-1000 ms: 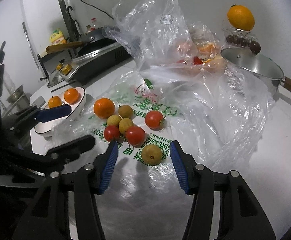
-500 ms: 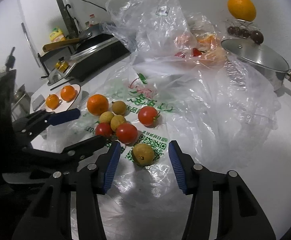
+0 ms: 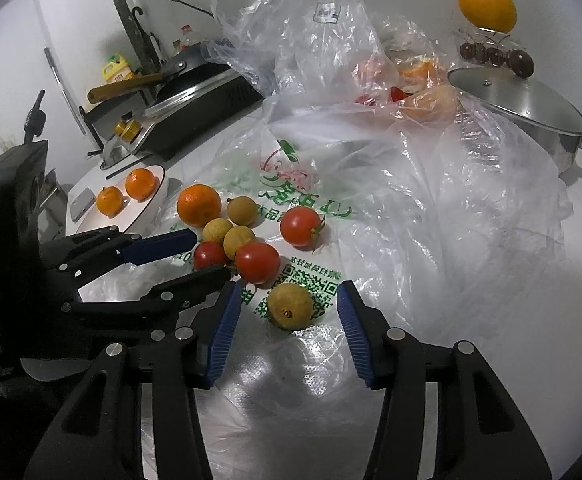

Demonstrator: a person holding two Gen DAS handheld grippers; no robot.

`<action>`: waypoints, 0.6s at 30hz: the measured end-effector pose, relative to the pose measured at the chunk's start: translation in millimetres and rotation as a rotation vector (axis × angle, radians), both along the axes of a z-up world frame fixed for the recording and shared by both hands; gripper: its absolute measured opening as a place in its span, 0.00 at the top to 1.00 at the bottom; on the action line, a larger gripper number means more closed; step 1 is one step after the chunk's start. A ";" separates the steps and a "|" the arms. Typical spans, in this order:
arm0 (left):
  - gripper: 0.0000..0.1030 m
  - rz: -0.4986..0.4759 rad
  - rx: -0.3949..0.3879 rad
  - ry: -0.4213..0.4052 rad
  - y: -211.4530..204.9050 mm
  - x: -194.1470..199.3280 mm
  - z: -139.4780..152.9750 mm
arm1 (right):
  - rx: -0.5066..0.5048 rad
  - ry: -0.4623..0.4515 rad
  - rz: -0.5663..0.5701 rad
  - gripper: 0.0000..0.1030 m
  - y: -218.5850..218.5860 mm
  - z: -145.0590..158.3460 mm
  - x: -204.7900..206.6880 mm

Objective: Organize fruits
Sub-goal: 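Grasp a yellow-green fruit with the right gripper while the left gripper grasps a cherry tomato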

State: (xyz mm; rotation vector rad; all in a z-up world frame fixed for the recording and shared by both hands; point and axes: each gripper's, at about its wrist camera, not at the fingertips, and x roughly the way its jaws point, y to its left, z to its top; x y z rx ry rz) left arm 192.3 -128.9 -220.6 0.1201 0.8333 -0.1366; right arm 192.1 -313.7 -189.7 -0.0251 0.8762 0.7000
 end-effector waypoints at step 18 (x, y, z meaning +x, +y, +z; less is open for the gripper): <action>0.66 -0.045 -0.073 0.047 5.7 6.3 -3.2 | -0.062 0.034 0.005 0.61 10.3 -8.7 4.9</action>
